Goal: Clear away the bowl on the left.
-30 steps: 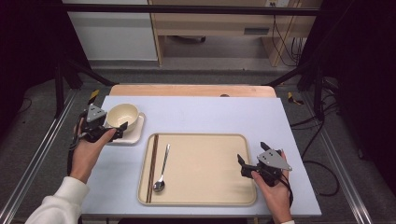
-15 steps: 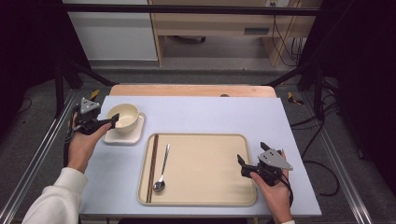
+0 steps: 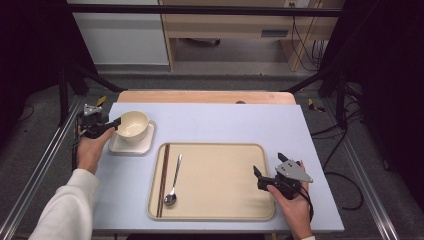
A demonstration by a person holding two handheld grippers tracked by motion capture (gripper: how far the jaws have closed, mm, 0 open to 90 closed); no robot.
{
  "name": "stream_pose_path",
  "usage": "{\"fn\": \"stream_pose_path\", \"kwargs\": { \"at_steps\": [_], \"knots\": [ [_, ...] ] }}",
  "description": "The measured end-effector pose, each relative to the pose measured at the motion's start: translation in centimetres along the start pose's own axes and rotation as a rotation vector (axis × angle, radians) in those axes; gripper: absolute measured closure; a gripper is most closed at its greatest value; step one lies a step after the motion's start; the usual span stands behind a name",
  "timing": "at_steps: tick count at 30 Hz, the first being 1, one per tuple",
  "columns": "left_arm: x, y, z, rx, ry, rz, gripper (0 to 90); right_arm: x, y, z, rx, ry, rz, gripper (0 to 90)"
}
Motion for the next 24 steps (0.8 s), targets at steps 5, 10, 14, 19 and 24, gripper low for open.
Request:
{"fn": "stream_pose_path", "kwargs": {
  "at_steps": [5,10,14,19,24],
  "knots": [
    [0.1,-0.7,-1.2,-0.036,-0.018,0.017,50.5,-0.1,-0.1,-0.1,-0.010,0.001,0.001,7.5],
    [0.2,-1.1,-1.8,-0.057,-0.002,0.059,53.2,-0.3,-0.2,-0.1,-0.015,0.005,0.011,7.5],
    [0.0,-1.4,-2.2,-0.067,0.013,0.092,55.9,-0.2,-0.2,-0.1,-0.015,0.008,0.007,7.6],
    [-0.2,-1.8,-2.5,-0.088,0.032,0.102,63.3,-0.3,-0.2,-0.2,-0.021,0.015,-0.001,7.6],
    [-0.2,-1.8,-2.8,-0.076,0.025,0.132,71.4,-0.5,-0.3,-0.3,-0.027,0.023,0.011,7.6]
  ]
}}
Point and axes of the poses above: each handheld gripper's, and its own axes: z roughly backward along the jaws, y roughly out of its top, x roughly to its right, the point moved 6 cm from there along -z, roughly forward along the jaws, and after that the axes turned 7 degrees about -y, right-handed, at the moved point
